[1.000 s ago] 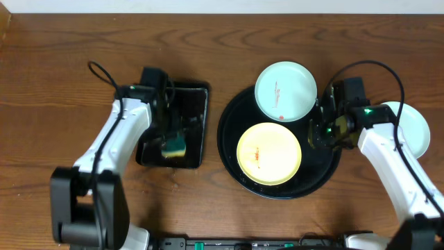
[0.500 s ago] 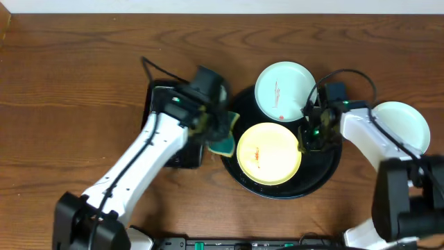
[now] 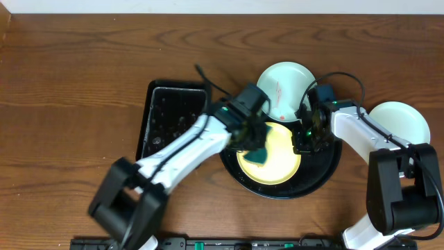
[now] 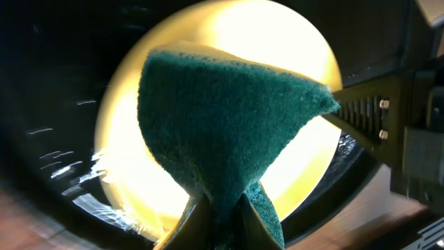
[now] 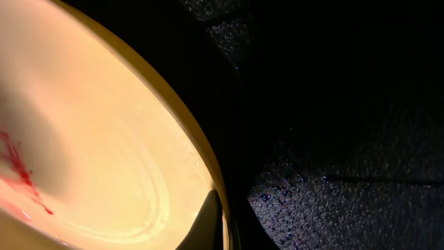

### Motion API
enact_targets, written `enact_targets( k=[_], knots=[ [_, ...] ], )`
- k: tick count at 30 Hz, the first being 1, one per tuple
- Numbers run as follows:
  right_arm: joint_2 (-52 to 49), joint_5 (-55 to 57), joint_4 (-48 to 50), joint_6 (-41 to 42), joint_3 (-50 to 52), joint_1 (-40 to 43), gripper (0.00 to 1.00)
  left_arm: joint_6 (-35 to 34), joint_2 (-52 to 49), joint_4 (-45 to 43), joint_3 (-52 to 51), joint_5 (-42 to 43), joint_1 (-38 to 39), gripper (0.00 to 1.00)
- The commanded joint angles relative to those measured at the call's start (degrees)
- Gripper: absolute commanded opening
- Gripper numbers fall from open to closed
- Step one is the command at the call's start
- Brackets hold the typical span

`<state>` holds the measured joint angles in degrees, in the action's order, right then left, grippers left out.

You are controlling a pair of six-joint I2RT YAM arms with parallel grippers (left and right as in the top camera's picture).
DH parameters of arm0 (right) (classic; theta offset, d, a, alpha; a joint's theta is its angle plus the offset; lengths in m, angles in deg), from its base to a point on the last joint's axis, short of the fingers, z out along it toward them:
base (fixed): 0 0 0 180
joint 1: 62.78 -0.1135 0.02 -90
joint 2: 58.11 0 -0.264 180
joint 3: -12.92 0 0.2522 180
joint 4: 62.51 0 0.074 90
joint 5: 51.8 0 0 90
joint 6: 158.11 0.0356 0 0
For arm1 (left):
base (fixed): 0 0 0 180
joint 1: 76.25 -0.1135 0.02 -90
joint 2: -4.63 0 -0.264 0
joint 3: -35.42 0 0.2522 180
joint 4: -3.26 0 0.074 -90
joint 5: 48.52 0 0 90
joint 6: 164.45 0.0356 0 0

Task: Clean dirty plates on tray and stack at the side
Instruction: 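Scrub the yellow plate with the sponge while right gripper holds rim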

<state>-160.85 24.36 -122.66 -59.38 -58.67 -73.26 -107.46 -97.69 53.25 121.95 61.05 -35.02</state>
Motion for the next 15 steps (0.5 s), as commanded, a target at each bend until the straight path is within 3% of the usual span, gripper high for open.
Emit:
enact_targets(
  k=[1, 8, 10, 15],
  knots=[
    [-1.6, 3.3, 0.5, 1.9, 0.5, -1.2, 0.01, -3.0, -4.1, -2.4, -0.2, 2.3, 2.3, 0.08],
    [-1.6, 3.3, 0.4, 1.9, 0.5, -1.2, 0.01, -5.0, -11.7, -5.0, -0.2, 0.6, 3.0, 0.08],
    [-1.6, 3.3, 0.4, 1.9, 0.5, -1.2, 0.01, -5.0, -13.2, -2.8, -0.2, -5.1, 2.7, 0.08],
    [-1.6, 3.3, 0.3, 1.9, 0.5, -1.2, 0.01, -5.0, -13.9, 6.0, 0.0, -28.5, 2.6, 0.08]
  ],
)
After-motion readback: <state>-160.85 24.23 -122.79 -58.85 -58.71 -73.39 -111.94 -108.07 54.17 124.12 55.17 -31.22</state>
